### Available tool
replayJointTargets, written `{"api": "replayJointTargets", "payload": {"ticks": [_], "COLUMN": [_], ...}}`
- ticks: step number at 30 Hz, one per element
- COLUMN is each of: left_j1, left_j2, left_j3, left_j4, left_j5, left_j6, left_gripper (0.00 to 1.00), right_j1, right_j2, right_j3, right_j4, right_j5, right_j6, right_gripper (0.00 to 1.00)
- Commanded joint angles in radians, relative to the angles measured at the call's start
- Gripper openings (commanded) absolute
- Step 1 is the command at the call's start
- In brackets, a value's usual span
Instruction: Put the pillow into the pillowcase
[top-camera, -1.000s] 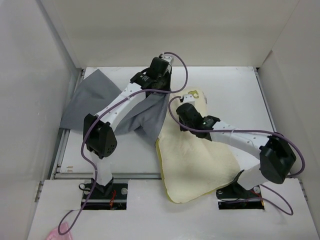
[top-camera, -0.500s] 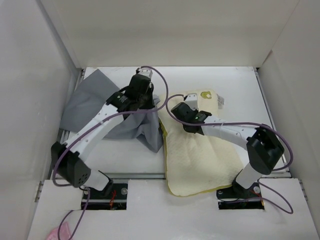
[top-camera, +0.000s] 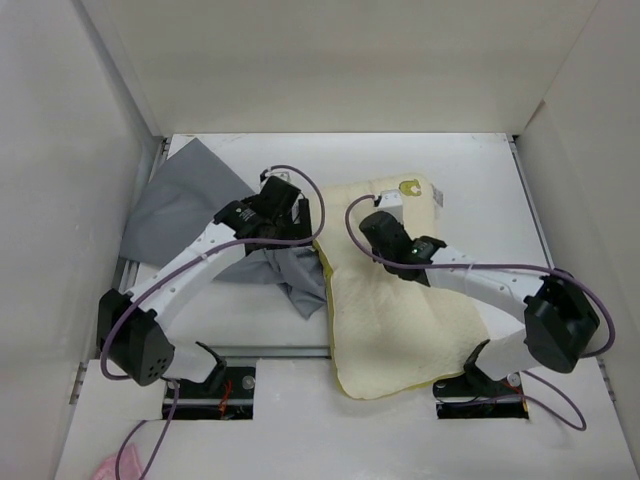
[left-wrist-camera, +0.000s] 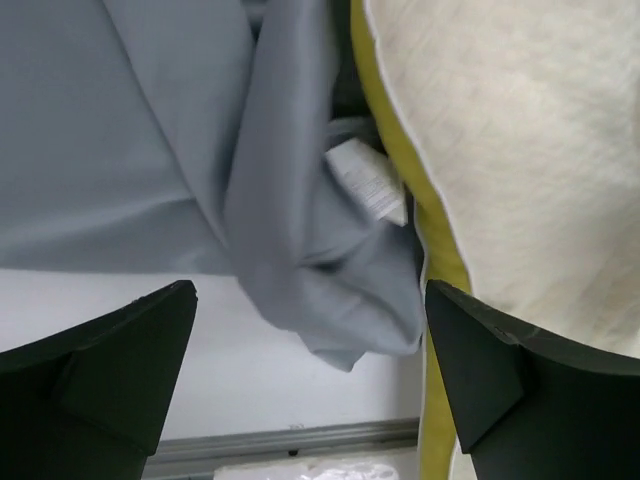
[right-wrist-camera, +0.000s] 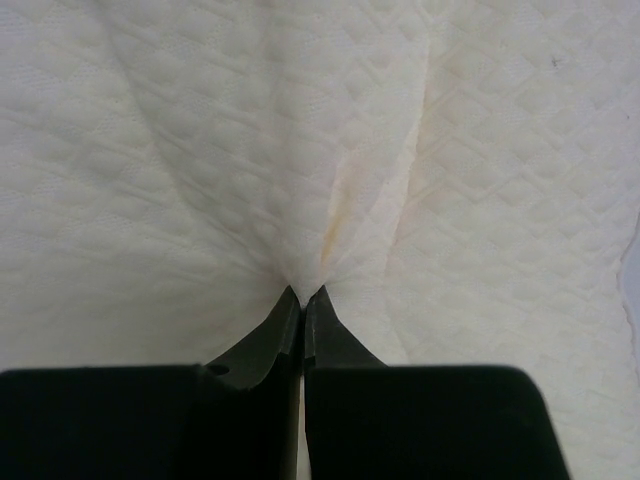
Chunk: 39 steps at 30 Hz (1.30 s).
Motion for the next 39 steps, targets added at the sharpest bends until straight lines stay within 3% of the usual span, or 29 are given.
{"api": "replayJointTargets", "payload": {"ticks": [1, 4, 8, 13, 19, 21, 23, 24, 26, 31, 39], "left_j1": [-0.006, -0.006, 0.003, 0.014, 0.026, 0.026, 0.026, 0.026, 0.026, 0.036, 0.072], "left_j2": [0.058, 0.191, 0.331, 0.264, 0.276, 0.34, 0.393, 0.414, 0.459, 0.459, 0.45], "left_j3": [0.093, 0.213, 0.307, 0.108, 0.029, 0.047, 0.112, 0.136, 0.193, 0.354, 0.584], "left_j4": [0.079, 0.11, 0.015, 0.08, 0.133, 0.143, 0.153, 0.143, 0.115, 0.106, 0.034], "left_j5": [-0.048, -0.036, -0.094, -0.062, -0.066, -0.066, -0.066, -0.083, -0.115, -0.2, -0.252], "left_j6": [0.05, 0.114, 0.096, 0.075, 0.084, 0.096, 0.105, 0.105, 0.092, 0.116, 0.233], "left_gripper": [1.0, 1.0, 1.0, 0.99, 0.97, 0.84, 0.62, 0.29, 0.02, 0.0, 0.0], "right_j1": [0.019, 0.019, 0.019, 0.019, -0.076, -0.086, -0.086, -0.086, -0.086, -0.075, 0.0], "right_j2": [-0.06, -0.06, -0.033, 0.039, -0.011, -0.093, -0.155, -0.226, -0.3, -0.443, -0.378], "right_j3": [-0.008, -0.018, 0.004, 0.055, 0.039, 0.005, -0.031, -0.043, -0.084, -0.129, -0.129], "right_j4": [0.078, 0.078, 0.031, -0.121, -0.305, -0.305, -0.305, -0.273, -0.224, -0.143, -0.153], "right_j5": [0.006, 0.006, 0.061, 0.152, 0.186, 0.186, 0.154, 0.114, 0.014, -0.077, -0.08], "right_j6": [-0.061, -0.061, -0.042, 0.052, 0.206, 0.206, 0.191, 0.116, 0.064, -0.028, -0.015], "right_gripper": [0.0, 0.0, 0.0, 0.0, 0.0, 0.0, 0.0, 0.0, 0.0, 0.0, 0.0]}}
